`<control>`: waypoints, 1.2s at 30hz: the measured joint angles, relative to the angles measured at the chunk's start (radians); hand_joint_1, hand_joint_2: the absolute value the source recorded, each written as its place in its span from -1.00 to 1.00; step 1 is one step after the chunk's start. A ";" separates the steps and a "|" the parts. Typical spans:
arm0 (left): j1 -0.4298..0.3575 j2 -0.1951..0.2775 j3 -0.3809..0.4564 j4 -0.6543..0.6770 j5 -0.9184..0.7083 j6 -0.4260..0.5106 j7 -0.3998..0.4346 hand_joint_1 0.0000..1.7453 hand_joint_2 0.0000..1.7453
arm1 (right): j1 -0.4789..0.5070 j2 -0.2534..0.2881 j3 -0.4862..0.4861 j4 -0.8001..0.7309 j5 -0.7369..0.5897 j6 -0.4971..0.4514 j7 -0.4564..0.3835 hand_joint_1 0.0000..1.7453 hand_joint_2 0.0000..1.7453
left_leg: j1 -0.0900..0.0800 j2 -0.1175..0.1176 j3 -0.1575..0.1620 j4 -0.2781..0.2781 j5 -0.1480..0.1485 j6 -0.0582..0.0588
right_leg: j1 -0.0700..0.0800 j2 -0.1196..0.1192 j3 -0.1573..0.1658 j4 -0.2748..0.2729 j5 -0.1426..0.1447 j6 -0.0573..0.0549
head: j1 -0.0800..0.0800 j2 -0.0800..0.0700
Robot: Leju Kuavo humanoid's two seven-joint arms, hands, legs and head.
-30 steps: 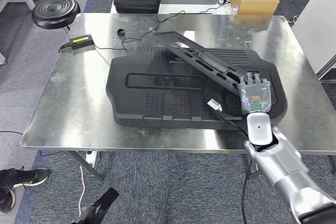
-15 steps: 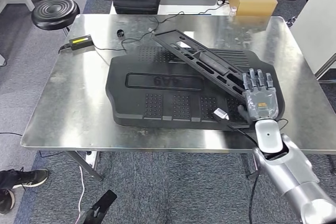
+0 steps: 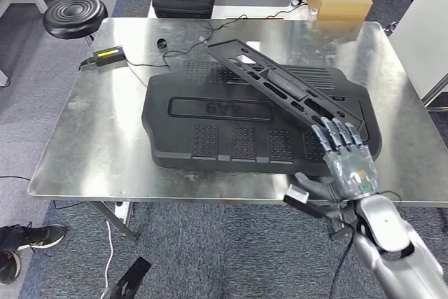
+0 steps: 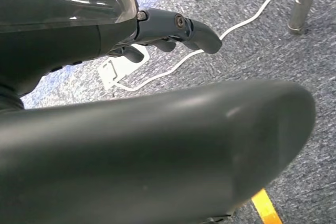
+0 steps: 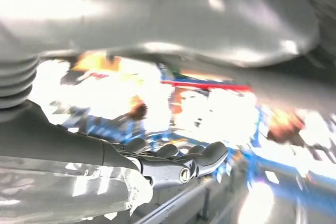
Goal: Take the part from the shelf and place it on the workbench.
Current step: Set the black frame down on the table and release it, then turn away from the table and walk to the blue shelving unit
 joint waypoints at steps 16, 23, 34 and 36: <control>0.004 0.000 0.002 0.000 -0.008 0.031 0.022 -1.00 -1.00 | 0.242 0.430 -0.337 -0.445 -0.458 -0.200 -0.501 -1.00 -1.00 | 0.000 -0.001 0.003 0.000 0.000 0.000 | 0.000 0.000 0.002 0.000 0.000 0.000 | 0.000 0.000; 0.007 0.000 0.003 0.000 0.001 0.051 0.026 -1.00 -1.00 | 0.295 0.526 -0.389 -0.465 -0.503 -0.200 -0.532 -1.00 -1.00 | -0.003 -0.001 0.003 0.001 -0.001 0.001 | -0.003 0.000 0.003 -0.002 0.000 0.000 | 0.000 0.000; 0.014 -0.003 0.015 0.000 0.020 0.069 0.024 -1.00 -1.00 | 0.377 0.596 -0.418 -0.466 -0.593 -0.201 -0.543 -1.00 -1.00 | 0.007 0.007 0.012 -0.022 0.023 0.029 | -0.009 0.001 -0.025 0.073 -0.054 0.026 | 0.002 0.000; 0.016 -0.003 0.016 0.000 0.020 0.070 0.024 -1.00 -1.00 | 0.383 0.597 -0.424 -0.465 -0.595 -0.201 -0.543 -1.00 -1.00 | 0.009 0.009 0.011 -0.023 0.024 0.031 | -0.015 0.000 -0.081 0.206 -0.115 0.036 | 0.002 0.000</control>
